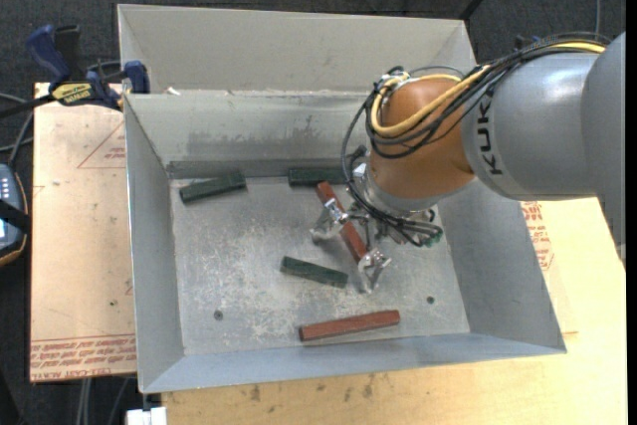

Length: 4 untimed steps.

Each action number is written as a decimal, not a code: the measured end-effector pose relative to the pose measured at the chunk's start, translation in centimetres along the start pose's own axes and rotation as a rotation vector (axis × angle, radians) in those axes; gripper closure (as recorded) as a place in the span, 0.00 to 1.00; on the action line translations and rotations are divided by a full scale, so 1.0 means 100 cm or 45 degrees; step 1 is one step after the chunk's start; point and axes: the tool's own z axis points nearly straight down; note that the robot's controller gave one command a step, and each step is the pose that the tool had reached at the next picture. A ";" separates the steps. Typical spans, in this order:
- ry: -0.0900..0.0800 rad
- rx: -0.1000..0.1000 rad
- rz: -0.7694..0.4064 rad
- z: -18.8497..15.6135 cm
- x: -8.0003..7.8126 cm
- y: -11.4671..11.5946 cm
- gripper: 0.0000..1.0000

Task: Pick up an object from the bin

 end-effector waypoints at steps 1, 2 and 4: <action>-0.006 -0.001 -0.120 -0.005 -0.055 0.063 1.00; -0.006 -0.001 -0.119 -0.005 -0.055 0.063 1.00; 0.006 -0.007 -0.078 -0.129 -0.082 0.097 0.00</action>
Offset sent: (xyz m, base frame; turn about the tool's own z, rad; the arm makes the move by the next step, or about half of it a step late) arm 0.0000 0.0000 0.0000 0.0000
